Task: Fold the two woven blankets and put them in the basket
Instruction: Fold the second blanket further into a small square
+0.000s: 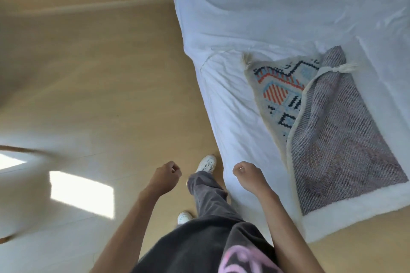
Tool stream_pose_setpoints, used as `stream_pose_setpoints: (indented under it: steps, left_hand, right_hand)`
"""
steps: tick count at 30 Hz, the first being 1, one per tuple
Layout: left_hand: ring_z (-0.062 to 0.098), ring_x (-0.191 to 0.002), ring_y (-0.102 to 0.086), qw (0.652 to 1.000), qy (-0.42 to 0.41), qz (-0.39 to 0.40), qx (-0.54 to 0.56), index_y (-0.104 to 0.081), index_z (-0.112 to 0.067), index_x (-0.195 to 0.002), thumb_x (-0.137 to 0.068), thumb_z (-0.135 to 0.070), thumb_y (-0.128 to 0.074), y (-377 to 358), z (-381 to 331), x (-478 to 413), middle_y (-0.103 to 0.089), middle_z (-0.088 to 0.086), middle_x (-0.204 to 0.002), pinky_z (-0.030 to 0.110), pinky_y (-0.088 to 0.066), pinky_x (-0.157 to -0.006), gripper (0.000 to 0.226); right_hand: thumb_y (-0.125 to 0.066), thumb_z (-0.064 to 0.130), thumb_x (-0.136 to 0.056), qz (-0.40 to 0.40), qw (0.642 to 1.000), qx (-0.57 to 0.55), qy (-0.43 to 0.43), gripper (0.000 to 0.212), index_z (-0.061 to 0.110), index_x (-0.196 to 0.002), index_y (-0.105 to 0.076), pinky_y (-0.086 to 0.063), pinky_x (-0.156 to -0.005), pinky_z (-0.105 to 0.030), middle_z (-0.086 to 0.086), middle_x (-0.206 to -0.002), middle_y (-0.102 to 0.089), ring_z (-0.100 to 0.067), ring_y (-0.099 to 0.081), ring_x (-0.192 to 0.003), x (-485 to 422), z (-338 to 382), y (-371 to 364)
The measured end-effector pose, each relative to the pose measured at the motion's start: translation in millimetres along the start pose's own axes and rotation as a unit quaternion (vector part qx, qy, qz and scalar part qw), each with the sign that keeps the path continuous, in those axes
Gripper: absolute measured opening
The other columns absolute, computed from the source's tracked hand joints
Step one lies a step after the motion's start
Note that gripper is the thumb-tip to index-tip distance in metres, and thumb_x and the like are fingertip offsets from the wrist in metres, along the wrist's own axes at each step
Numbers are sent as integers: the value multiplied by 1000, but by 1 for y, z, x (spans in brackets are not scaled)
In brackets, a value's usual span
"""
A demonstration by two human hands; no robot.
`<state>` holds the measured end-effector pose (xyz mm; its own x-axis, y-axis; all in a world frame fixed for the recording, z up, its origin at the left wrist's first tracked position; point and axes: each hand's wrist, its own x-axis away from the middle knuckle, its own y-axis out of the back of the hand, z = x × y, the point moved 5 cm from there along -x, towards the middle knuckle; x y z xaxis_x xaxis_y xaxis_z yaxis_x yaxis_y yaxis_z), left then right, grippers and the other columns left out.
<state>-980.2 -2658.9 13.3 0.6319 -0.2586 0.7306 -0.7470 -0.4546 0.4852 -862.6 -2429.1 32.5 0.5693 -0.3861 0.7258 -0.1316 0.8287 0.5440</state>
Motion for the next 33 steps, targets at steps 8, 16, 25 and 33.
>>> stream_pose_setpoints:
  steps: [8, 16, 25, 33]
  left_hand:
    - [29, -92, -62, 996, -21, 27, -80, -59, -13, -89, -89, -17, -49, 58, -113, -108, -66, 11, -93, 31, -46, -72, 11]
    - [24, -76, -60, 984, -70, 80, -146, -59, -11, -89, -87, -12, -48, 61, -251, -184, -66, 11, -84, 27, -45, -61, 12]
    - [28, -83, -64, 923, -144, 197, -299, -55, -20, -80, -87, -15, -45, -1, -406, -255, -66, 8, -92, 26, -46, -62, 14]
    - [14, -62, -44, 761, -299, 292, -496, -45, -12, -75, -95, -14, -39, -87, -535, -308, -47, 0, -70, 26, -34, -58, 21]
  right_hand:
    - [-42, 20, -93, -19, 998, -63, -16, 17, 16, -87, -57, -34, -76, -27, 8, -91, -50, -22, -49, -93, -94, 36, 83]
    - [-42, 23, -93, -81, 976, -188, -75, 18, 17, -99, -58, -36, -69, -29, 1, -96, -54, -21, -51, -89, -139, 35, 175]
    - [-42, 27, -97, -149, 911, -335, -191, 30, 13, -120, -55, -39, -75, -28, -6, -114, -59, -18, -51, -91, -162, -5, 218]
    - [-36, 20, -94, -211, 823, -423, -315, 22, 16, -83, -54, -33, -72, -28, -1, -84, -54, -20, -45, -83, -188, -19, 250]
